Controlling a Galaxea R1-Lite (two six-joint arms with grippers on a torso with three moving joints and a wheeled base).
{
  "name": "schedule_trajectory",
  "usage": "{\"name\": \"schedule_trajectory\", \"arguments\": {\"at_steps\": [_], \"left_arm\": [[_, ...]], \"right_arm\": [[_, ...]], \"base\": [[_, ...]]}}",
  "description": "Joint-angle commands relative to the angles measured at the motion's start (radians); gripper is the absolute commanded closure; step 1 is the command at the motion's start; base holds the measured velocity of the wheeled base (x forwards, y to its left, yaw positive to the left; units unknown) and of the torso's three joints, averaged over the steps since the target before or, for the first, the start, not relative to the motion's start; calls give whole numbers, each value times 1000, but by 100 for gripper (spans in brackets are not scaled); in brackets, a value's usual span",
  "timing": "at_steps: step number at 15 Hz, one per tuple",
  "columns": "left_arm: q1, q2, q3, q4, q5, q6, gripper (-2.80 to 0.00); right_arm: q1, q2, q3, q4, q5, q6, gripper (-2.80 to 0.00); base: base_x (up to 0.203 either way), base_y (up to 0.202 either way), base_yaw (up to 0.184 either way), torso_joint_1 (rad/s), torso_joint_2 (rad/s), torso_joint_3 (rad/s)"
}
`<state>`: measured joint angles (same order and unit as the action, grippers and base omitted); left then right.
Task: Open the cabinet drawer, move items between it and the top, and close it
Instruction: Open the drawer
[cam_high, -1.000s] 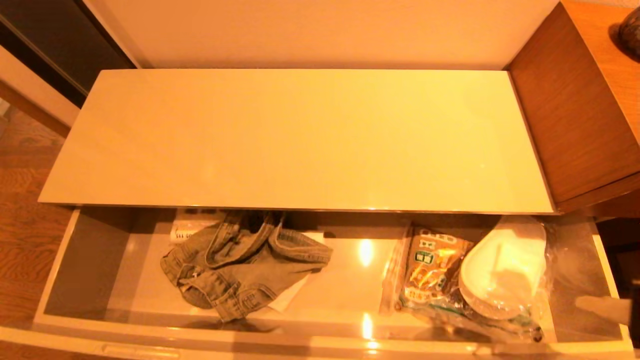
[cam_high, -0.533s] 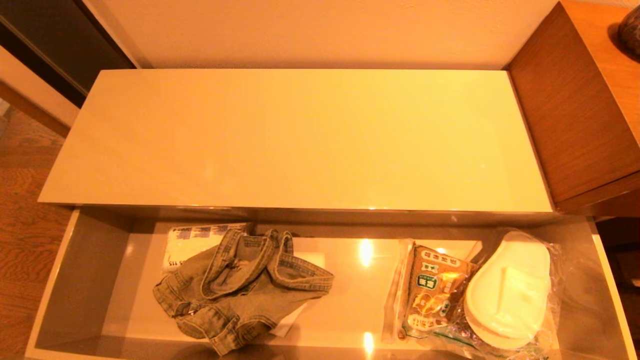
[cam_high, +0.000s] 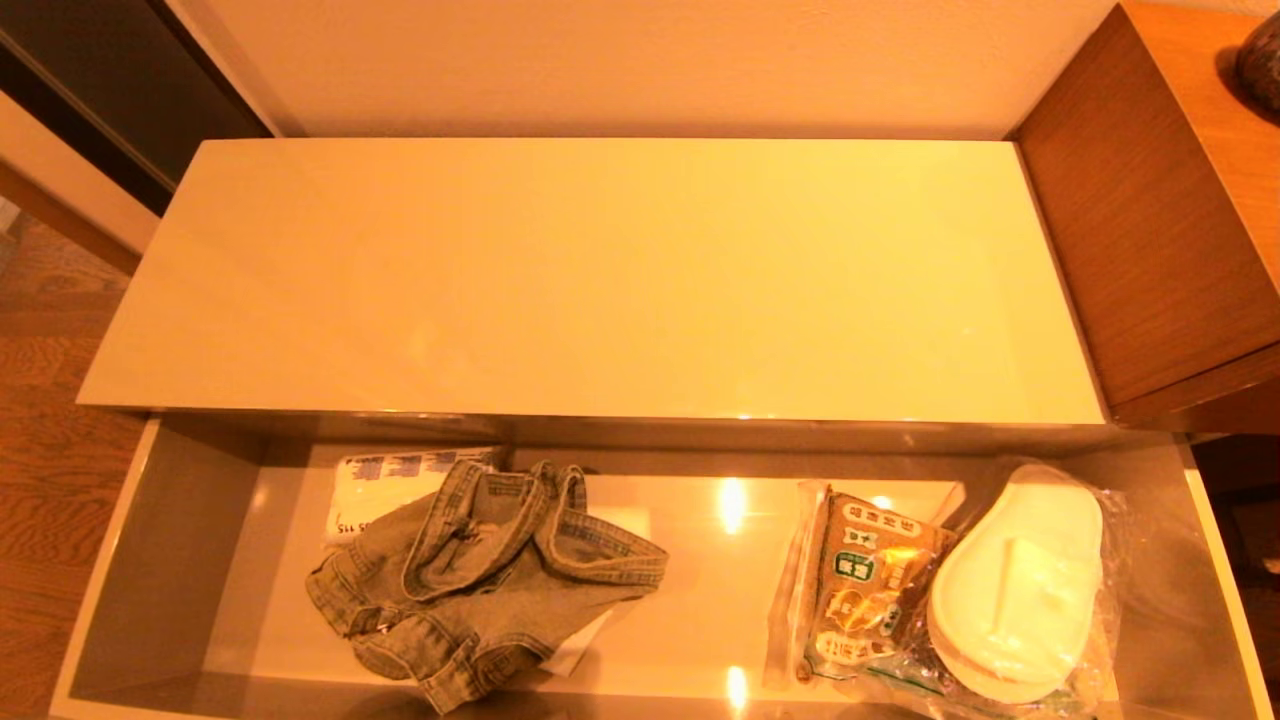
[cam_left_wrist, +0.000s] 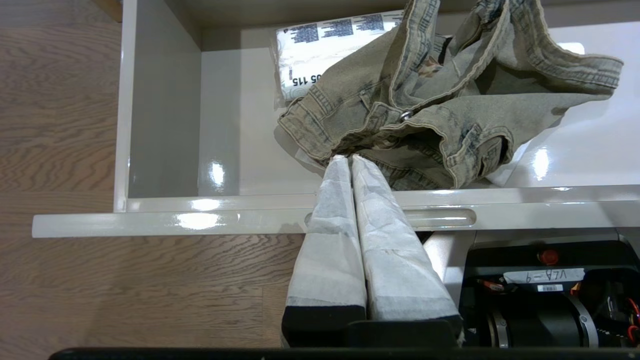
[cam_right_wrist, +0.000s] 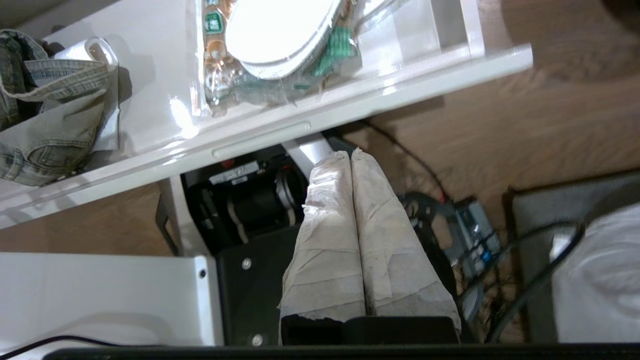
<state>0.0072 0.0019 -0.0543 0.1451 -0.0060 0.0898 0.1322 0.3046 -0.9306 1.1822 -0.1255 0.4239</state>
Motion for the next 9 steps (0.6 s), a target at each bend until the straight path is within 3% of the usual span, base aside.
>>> {"name": "schedule_trajectory", "arguments": {"at_steps": [1,6,9], "left_arm": [[0,0,-1,2,0,2,0],[0,0,1,2,0,1,0],[0,0,-1,1,0,1,0]], "right_arm": [[0,-10,15,-5,-2,-15,0],[2,-27,74,-19,9,-181,0],[1,-24,121,-46,9,-206,0]], "base": [[0,0,0,0,0,0],[0,0,0,0,0,0],[0,0,0,0,0,0]]}}
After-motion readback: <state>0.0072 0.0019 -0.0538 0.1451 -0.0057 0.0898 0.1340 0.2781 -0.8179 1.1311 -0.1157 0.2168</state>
